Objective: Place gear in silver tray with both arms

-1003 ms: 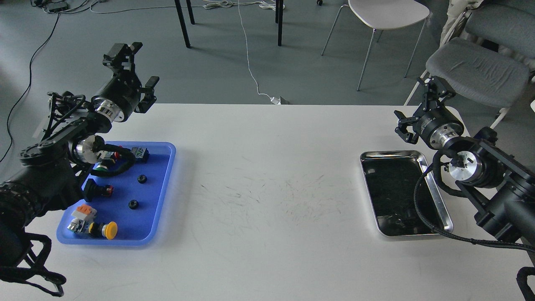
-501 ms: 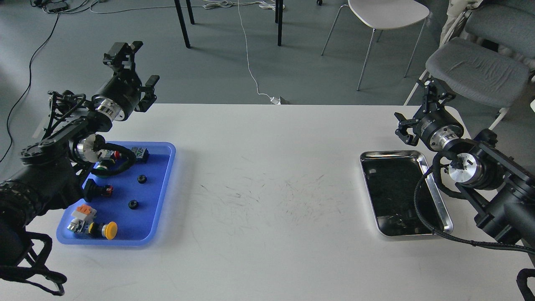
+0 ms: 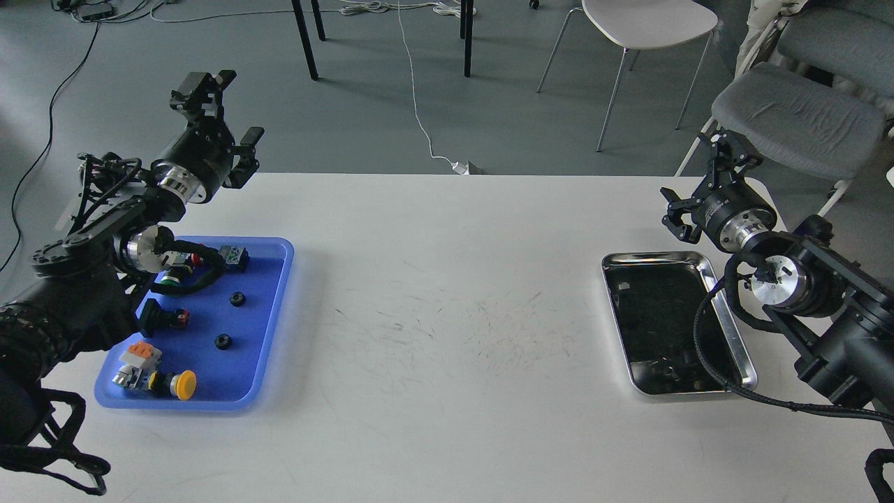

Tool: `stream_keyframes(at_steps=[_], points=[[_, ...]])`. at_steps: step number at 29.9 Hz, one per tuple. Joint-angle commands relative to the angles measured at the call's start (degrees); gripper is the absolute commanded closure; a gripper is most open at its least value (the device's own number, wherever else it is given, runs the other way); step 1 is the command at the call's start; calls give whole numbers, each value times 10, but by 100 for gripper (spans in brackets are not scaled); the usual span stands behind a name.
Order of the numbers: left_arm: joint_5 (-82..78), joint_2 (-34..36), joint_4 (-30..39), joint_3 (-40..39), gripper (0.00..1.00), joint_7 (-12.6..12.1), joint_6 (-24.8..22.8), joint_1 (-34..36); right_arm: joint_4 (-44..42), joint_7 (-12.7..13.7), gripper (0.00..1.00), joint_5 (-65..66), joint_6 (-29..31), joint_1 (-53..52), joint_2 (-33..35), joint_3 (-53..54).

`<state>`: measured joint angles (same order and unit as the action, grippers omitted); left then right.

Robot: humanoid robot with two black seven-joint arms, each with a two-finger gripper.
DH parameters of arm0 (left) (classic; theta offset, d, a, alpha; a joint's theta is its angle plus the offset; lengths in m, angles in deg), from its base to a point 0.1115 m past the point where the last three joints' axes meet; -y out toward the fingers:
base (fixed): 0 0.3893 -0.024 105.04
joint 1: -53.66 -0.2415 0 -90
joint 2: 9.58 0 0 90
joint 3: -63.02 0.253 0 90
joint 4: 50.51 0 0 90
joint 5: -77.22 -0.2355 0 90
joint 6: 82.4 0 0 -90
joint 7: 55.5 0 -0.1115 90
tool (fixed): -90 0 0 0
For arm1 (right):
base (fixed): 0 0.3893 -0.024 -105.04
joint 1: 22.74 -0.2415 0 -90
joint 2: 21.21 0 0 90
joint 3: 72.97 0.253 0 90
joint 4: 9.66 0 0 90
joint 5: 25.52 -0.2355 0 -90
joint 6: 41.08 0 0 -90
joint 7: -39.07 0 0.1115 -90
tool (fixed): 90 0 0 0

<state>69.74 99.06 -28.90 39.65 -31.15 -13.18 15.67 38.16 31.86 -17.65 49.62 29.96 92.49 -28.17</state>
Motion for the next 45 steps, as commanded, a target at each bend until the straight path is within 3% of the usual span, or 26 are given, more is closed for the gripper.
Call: stream_keyframes(at_steps=[1, 13, 30, 38, 45], points=[[-1, 0, 0, 0, 1, 0, -1, 0, 1, 0, 1, -1, 0, 0, 3, 0], [-5, 11, 0, 48, 1, 2, -8, 5, 3, 0, 1, -1, 0, 0, 3, -1], [-3, 15, -2, 49, 1, 9, 9, 5, 15, 0, 1, -1, -3, -1, 16, 13], [-3, 17, 0, 48, 1, 11, -4, 4, 15, 0, 1, -1, -8, -2, 17, 20], [-9, 36, -2, 50, 1, 28, -31, 4, 15, 0, 1, -1, -8, -1, 17, 20]])
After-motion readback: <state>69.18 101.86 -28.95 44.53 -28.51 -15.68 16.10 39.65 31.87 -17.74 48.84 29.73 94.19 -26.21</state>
